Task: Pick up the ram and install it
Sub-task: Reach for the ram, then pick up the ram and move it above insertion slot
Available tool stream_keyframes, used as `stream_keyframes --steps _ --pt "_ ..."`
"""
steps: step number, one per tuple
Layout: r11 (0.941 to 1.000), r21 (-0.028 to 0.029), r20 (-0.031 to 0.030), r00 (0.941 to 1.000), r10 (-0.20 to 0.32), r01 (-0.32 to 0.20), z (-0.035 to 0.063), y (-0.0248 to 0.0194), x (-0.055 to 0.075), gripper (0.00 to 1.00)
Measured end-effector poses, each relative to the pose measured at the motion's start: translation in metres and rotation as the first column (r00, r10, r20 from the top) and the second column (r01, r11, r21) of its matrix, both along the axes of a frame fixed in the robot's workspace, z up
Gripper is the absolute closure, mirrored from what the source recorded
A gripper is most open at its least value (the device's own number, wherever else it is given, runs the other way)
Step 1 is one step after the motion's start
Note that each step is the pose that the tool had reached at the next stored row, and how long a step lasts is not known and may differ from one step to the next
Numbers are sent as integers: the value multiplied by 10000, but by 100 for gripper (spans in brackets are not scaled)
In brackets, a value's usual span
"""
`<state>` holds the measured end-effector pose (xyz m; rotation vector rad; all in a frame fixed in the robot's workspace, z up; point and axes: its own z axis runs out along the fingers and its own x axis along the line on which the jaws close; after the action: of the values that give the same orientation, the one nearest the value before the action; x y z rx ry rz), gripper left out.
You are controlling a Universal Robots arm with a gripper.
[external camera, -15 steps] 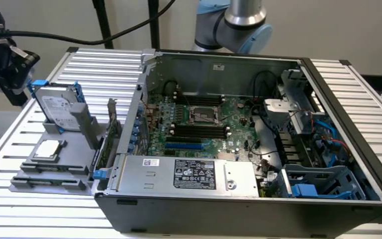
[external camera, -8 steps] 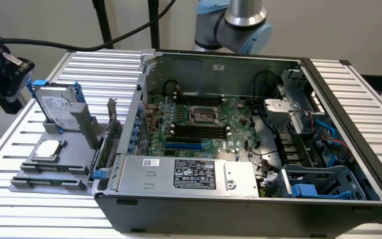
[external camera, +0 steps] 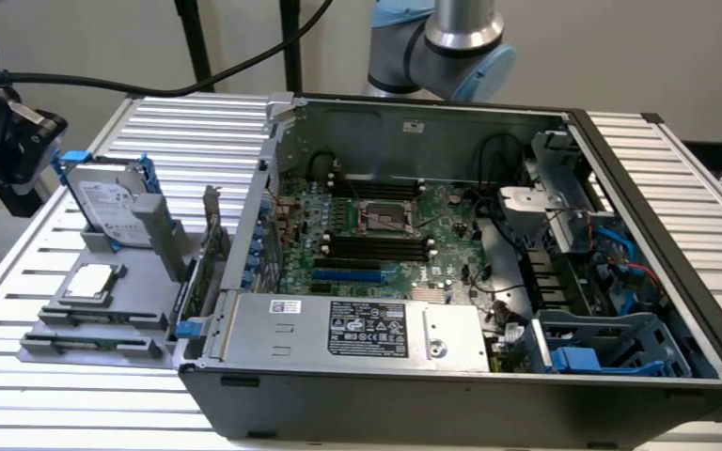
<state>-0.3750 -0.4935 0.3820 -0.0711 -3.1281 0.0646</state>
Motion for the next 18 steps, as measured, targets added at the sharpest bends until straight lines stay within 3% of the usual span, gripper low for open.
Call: stream_keyframes --steps 18 --pt "10000 0 4 10000 54 -54 0 -1 4 89"
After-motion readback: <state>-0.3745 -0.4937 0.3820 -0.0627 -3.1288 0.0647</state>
